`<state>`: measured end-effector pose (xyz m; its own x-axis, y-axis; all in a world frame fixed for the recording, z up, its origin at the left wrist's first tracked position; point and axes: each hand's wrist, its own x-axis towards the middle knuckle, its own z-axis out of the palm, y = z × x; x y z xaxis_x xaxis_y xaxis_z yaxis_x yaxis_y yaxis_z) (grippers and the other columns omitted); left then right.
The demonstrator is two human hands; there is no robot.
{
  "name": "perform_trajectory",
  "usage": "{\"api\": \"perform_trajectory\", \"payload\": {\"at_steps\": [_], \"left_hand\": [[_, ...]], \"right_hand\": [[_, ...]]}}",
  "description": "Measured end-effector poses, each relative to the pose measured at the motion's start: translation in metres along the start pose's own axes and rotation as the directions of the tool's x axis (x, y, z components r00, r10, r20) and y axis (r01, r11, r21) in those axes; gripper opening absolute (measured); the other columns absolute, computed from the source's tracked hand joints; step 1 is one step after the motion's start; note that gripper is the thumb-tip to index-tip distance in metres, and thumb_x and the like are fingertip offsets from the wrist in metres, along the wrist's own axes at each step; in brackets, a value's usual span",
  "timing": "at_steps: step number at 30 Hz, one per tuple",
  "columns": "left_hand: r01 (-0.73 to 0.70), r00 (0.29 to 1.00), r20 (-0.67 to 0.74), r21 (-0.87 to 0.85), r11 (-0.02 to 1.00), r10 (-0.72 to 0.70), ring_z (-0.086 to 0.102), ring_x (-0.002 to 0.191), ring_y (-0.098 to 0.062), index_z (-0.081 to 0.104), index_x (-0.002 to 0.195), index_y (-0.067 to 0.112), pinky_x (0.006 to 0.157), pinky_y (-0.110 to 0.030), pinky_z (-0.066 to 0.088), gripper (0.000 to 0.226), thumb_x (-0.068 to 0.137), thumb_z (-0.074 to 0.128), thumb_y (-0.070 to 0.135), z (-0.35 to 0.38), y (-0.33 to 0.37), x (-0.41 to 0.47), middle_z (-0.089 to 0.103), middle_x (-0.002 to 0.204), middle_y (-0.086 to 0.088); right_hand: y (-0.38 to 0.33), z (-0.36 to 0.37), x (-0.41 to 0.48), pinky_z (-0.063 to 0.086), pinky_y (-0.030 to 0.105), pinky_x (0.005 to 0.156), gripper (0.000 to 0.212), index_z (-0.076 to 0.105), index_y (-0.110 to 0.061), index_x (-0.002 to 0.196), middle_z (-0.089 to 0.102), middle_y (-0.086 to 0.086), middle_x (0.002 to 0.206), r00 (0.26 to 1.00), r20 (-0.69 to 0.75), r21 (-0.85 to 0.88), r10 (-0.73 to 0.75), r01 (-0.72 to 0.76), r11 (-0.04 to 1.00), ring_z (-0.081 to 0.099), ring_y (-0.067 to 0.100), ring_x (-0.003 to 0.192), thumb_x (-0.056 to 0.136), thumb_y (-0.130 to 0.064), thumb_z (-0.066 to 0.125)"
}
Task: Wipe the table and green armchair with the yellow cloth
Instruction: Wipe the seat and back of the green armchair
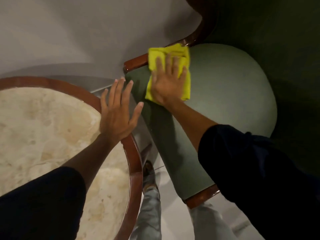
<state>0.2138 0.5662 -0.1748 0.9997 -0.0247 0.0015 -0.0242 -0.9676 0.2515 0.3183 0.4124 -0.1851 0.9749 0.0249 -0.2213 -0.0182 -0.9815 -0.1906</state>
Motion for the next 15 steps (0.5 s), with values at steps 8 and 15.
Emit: {"api": "perform_trajectory", "payload": {"at_steps": [8,15], "left_hand": [[0.049,0.997,-0.045,-0.168,0.985,-0.057,0.027,0.151,-0.028,0.032,0.153,0.011,0.12,-0.049,0.021,0.067,0.102,0.026,0.055,-0.007,0.031,-0.014,0.031,0.162,-0.013],[-0.115,0.982,0.162,0.078,0.99,0.101,0.035,0.146,-0.031,0.032,0.152,0.014,0.115,-0.051,0.03,0.072,0.099,0.022,0.063,0.003,0.028,-0.043,0.036,0.159,-0.014]], "right_hand": [[0.032,0.033,-0.148,0.004,0.063,0.12,0.056,0.038,-0.023,0.147,0.013,0.009,0.165,0.808,0.22,-0.287,-0.547,0.589,0.755,0.005,0.034,0.152,0.092,-0.036,0.044],[0.153,0.012,-0.213,0.018,0.061,0.116,0.051,0.022,-0.036,0.151,0.018,0.008,0.163,0.99,-0.085,-0.027,0.116,-0.119,0.993,0.018,0.032,0.15,0.101,-0.043,0.022]]}}
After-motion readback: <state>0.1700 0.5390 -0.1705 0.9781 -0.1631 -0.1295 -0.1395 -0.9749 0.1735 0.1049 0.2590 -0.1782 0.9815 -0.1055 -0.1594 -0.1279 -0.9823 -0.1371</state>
